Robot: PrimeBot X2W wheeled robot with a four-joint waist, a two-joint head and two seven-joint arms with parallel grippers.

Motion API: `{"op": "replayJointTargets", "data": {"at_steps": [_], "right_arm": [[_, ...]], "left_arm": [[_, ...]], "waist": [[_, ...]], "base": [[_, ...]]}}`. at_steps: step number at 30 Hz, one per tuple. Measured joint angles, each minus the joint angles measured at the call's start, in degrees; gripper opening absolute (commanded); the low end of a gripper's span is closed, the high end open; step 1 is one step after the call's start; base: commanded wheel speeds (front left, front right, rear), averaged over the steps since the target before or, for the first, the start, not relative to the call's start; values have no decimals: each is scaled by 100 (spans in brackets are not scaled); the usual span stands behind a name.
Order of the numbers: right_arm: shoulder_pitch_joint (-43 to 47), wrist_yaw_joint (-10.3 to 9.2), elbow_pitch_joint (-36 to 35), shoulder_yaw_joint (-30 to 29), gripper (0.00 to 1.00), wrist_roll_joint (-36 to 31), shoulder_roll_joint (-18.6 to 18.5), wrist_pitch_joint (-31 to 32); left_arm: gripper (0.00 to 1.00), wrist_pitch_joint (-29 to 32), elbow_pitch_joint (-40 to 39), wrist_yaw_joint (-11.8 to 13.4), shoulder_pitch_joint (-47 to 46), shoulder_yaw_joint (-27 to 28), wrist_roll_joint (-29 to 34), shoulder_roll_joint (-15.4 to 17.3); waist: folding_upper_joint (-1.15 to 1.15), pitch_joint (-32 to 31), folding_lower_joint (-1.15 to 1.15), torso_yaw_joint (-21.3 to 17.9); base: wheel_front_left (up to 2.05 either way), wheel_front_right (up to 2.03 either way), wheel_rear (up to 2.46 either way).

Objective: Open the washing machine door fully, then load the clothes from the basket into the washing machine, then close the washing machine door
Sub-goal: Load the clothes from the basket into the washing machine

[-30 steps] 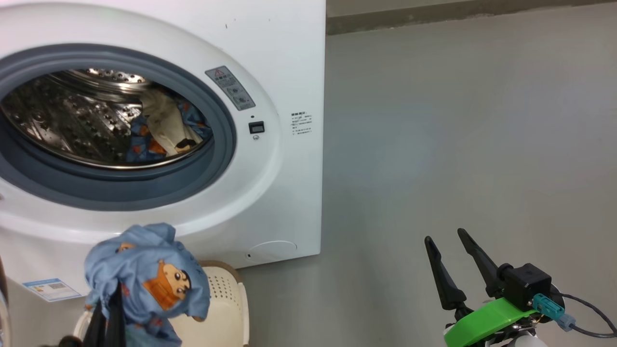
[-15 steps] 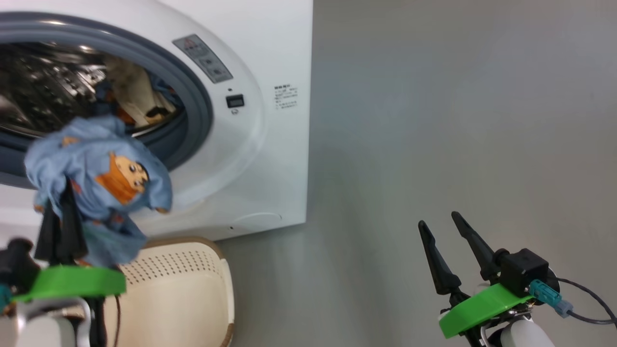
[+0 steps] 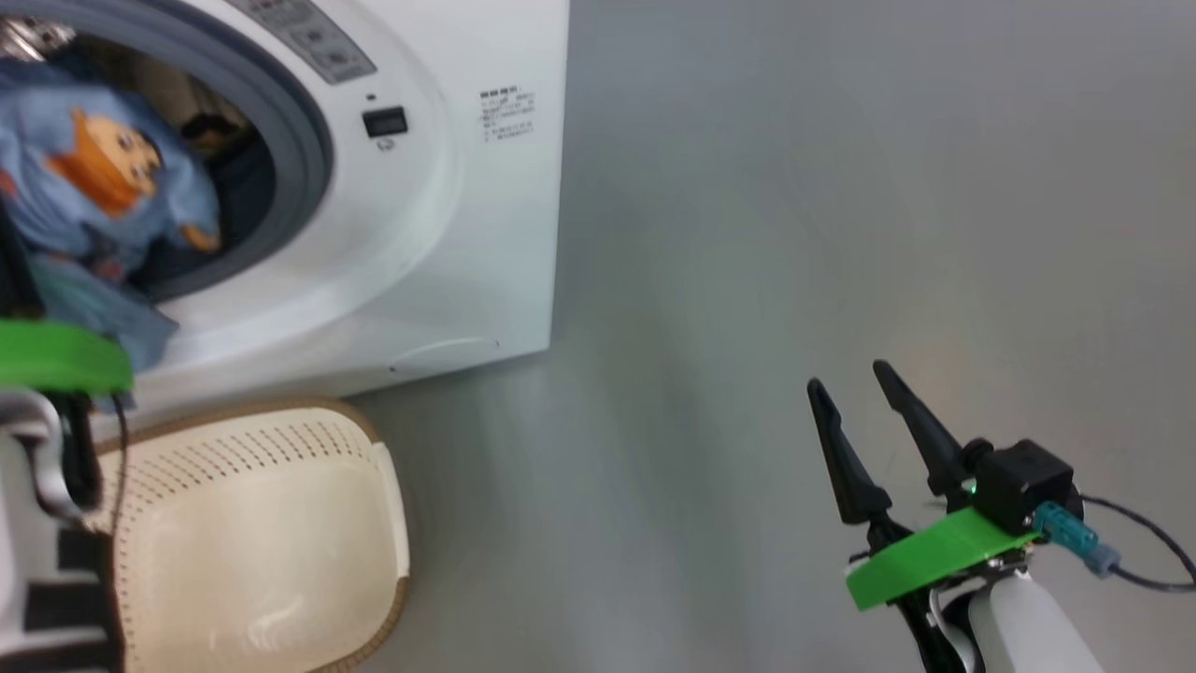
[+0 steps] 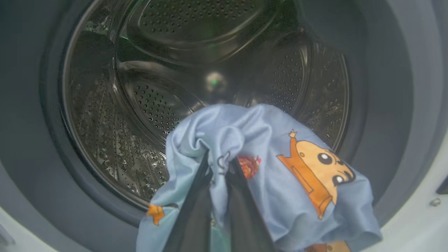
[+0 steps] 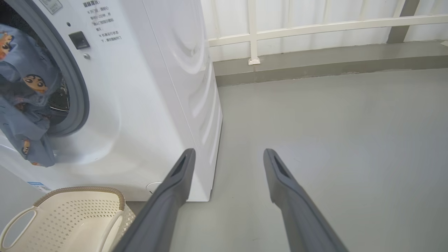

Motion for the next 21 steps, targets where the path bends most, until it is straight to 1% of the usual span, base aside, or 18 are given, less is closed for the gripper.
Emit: {"op": "replayJointTargets", "data": {"at_steps": [2,3,4,5,6,9,12,17,21], "right_arm": [[-105,0,-26,11,100,0,2,0],[-162,0,-38,23,100,9,10,0],[-162,0,-38,23,100,9,10,0],[-184,0,-37,29,100,21,19,-1],[-229,0,-40,42,100,47,33,-1],[-244,0,-40,96,100,52,51,0],[-309,0,-34,176,100,126,73,-1],[-466,0,-45,191,100,254,86,-1],[-577,0,-62,201,100,310,96,0]], "left_arm": [[0,0,241,-7,-329,-19,32,102],[0,0,513,-9,-676,-70,68,191],[0,0,513,-9,-676,-70,68,191],[0,4,677,-49,-857,-107,76,223],[0,94,975,-94,-1205,-178,79,280],[0,457,1346,-113,-1650,-290,86,380],[0,799,1667,-187,-2021,-302,22,513],[0,1243,2058,-260,-2486,-304,-158,692],[0,1662,2199,-302,-2894,-328,-279,842]], "waist": [[0,140,0,-22],[0,277,0,-41],[0,277,0,-41],[0,344,0,-49],[0,474,0,-63],[0,659,0,-87],[0,831,0,-122],[0,1103,0,-191],[0,1347,-1,-237]], "base": [[0,0,0],[0,0,0],[0,0,0],[0,0,0],[0,0,0],[0,0,0],[0,0,0],[0,0,0],[0,0,0]]}}
